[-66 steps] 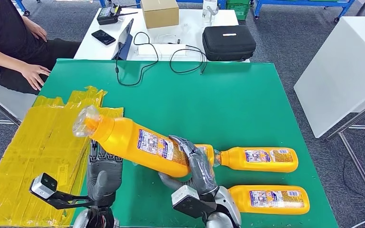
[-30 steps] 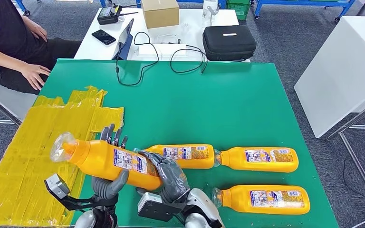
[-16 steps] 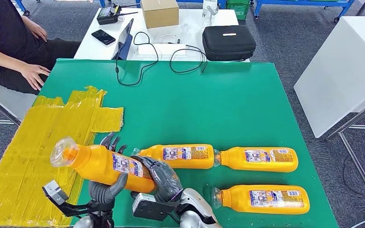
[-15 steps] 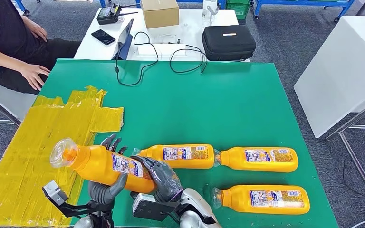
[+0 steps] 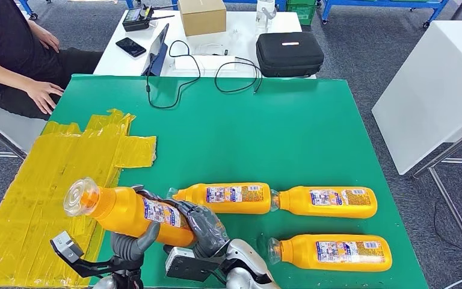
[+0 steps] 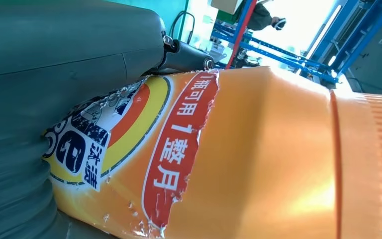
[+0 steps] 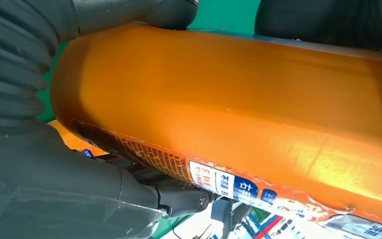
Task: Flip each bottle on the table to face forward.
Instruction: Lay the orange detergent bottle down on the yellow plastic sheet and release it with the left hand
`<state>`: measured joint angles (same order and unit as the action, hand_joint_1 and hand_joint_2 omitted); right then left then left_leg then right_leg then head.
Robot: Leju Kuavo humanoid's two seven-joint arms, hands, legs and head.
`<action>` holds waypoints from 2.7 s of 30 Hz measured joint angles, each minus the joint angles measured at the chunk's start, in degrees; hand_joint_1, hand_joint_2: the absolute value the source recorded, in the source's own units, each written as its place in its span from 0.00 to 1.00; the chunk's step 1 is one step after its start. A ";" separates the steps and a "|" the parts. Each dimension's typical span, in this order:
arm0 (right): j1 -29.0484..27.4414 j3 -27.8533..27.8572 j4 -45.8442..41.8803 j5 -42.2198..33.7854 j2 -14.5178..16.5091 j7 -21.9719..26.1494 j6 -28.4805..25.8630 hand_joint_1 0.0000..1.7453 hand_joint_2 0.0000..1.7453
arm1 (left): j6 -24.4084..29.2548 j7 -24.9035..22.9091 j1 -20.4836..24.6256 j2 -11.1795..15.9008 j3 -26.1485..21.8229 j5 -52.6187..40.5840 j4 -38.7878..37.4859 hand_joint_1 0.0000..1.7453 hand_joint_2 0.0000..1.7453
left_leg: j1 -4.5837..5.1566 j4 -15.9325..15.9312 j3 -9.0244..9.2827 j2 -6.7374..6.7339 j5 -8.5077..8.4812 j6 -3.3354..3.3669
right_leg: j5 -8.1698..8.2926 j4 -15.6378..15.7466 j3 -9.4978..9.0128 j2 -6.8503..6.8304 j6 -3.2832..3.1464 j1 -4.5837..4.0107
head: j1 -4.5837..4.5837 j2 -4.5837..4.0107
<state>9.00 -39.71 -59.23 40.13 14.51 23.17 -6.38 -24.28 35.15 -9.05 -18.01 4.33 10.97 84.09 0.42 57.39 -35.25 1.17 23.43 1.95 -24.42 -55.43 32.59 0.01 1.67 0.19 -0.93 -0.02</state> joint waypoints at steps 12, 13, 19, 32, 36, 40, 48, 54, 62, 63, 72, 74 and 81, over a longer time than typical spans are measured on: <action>-0.42 -0.47 -1.32 2.20 -0.16 -1.57 -3.99 0.00 0.00 | 0.58 -0.16 0.11 0.02 0.00 -0.70 0.68 1.00 1.00 | 0.00 0.00 0.00 0.01 0.00 0.00 | 0.00 0.00 0.00 0.00 0.00 0.00 | -0.02 0.00; -0.84 -0.48 -2.71 3.30 -0.44 -2.66 -4.98 0.00 0.00 | 2.97 -0.24 0.19 0.03 -0.08 -3.26 1.19 1.00 1.00 | 0.00 0.00 -0.01 0.01 0.00 0.00 | 0.00 0.00 0.00 0.00 0.00 0.00 | -0.02 0.00; -5.82 1.55 -15.74 4.89 -3.01 -5.05 -3.91 0.00 0.00 | 21.66 -1.99 1.88 0.72 -3.94 -23.95 4.95 1.00 1.00 | 0.00 0.00 -0.02 0.01 0.00 0.00 | 0.00 0.00 0.00 0.00 0.00 -0.01 | 0.01 0.00; -9.24 3.89 -22.95 5.56 -3.85 -4.70 -3.28 0.00 0.00 | 21.34 -2.12 2.59 0.83 -6.50 -25.05 6.54 1.00 1.00 | 0.00 0.00 -0.02 0.01 0.00 0.00 | 0.00 0.00 -0.01 0.00 0.00 0.00 | -0.01 0.00; -9.37 4.13 -23.55 5.57 -3.88 -4.50 -4.04 0.00 0.00 | 28.68 -2.89 3.06 0.85 -7.12 -32.24 6.58 1.00 1.00 | -0.01 0.00 -0.02 0.02 -0.01 0.00 | 0.01 0.00 -0.01 -0.01 0.00 -0.01 | -0.01 0.00; -9.69 4.76 -25.46 3.82 -4.34 -4.03 -4.76 0.00 0.00 | 51.02 -5.97 6.08 2.42 -9.86 -53.38 6.37 1.00 1.00 | -0.04 0.00 -0.01 0.01 -0.04 -0.04 | 0.02 -0.01 -0.01 0.00 -0.02 -0.04 | 0.01 0.00; -9.69 5.91 -26.50 2.05 -5.06 -3.50 -4.39 0.00 0.00 | 57.40 -6.86 8.54 5.24 -13.70 -62.39 5.60 1.00 1.00 | -0.09 0.00 -0.02 0.02 -0.08 -0.11 | 0.01 -0.02 -0.01 -0.01 -0.02 -0.09 | -0.01 0.00; -9.20 6.06 -26.46 1.67 -5.46 -3.79 -4.44 0.00 0.00 | 60.48 -14.60 9.41 6.56 -12.55 -75.42 2.12 1.00 1.00 | -0.06 0.00 -0.03 0.03 -0.08 -0.11 | 0.02 -0.01 -0.01 -0.01 -0.02 -0.07 | -0.01 0.00; -6.98 6.19 -25.99 -0.82 -7.04 -3.28 -4.22 0.00 0.00 | 64.03 -18.87 13.00 10.85 -15.66 -95.37 -10.15 1.00 1.00 | -0.13 -0.01 -0.03 -0.02 -0.15 -0.16 | 0.05 -0.03 -0.01 0.00 -0.05 -0.11 | -0.01 0.00; -6.76 6.18 -25.88 -1.12 -7.27 -3.16 -4.16 0.00 0.00 | 64.04 -19.53 13.32 11.42 -16.32 -96.94 -11.30 1.00 1.00 | -0.13 -0.01 -0.03 -0.03 -0.15 -0.16 | 0.05 -0.04 -0.01 0.01 -0.05 -0.11 | -0.01 0.00; -5.72 5.90 -25.26 -2.95 -8.61 -2.52 -3.26 0.00 0.00 | 64.05 -25.90 15.04 15.73 -16.60 -100.75 -20.24 1.00 1.00 | -0.12 -0.01 -0.06 0.02 -0.14 -0.16 | 0.02 -0.04 0.03 0.00 -0.06 -0.11 | -0.01 0.00; -5.48 5.75 -25.09 -3.20 -8.84 -2.35 -3.23 0.00 0.00 | 64.15 -27.54 15.67 16.64 -15.76 -100.88 -23.40 1.00 1.00 | -0.11 -0.01 -0.06 0.03 -0.14 -0.16 | 0.02 -0.04 0.02 0.00 -0.06 -0.10 | -0.01 0.00; -5.09 5.39 -24.68 -3.46 -9.24 -2.15 -3.21 0.00 0.00 | 64.91 -28.88 17.63 18.76 -13.43 -100.91 -29.84 1.00 1.00 | -0.10 -0.02 0.02 0.11 -0.16 -0.17 | 0.03 -0.03 -0.09 -0.06 -0.05 -0.09 | 0.00 0.00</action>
<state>3.92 -34.32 -83.91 36.68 5.27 21.02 -9.60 40.63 6.26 8.57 0.75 -9.10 -89.94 54.26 0.32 57.38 -35.23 1.29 23.27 1.78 -24.39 -55.46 32.50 -0.05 1.62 0.09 -0.93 -0.02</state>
